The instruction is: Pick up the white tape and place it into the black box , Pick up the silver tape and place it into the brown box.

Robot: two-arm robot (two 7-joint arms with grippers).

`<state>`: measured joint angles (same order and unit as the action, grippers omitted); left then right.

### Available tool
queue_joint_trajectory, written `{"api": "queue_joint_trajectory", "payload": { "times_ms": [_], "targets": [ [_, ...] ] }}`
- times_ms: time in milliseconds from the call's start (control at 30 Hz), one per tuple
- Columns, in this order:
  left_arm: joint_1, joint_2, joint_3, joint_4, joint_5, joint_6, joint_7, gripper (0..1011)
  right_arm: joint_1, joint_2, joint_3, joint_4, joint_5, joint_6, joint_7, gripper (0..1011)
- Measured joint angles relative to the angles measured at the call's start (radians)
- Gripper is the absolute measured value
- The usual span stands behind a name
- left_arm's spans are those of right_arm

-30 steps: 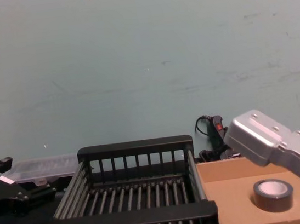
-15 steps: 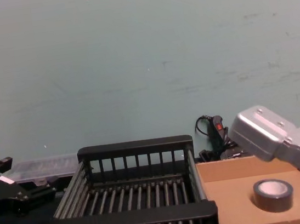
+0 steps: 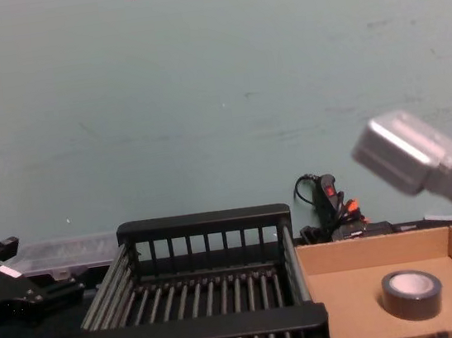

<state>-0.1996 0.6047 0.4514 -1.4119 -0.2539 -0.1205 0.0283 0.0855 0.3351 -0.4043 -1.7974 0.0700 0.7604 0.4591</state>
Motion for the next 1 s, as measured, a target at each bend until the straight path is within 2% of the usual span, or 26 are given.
{"api": "queue_joint_trajectory", "payload": {
  "times_ms": [633, 833, 1000],
  "targets": [
    [0.0, 0.0, 0.0, 0.0, 0.0, 0.0, 0.0, 1001, 0.023, 0.052, 0.043, -0.114, 0.067, -0.073, 0.012, 95],
    [0.0, 0.0, 0.0, 0.0, 0.0, 0.0, 0.0, 1001, 0.042, 0.053, 0.051, -0.119, 0.08, -0.094, 0.001, 95],
    [0.0, 0.0, 0.0, 0.0, 0.0, 0.0, 0.0, 1001, 0.072, 0.044, 0.052, -0.093, 0.086, -0.12, -0.018, 95]
  ]
}}
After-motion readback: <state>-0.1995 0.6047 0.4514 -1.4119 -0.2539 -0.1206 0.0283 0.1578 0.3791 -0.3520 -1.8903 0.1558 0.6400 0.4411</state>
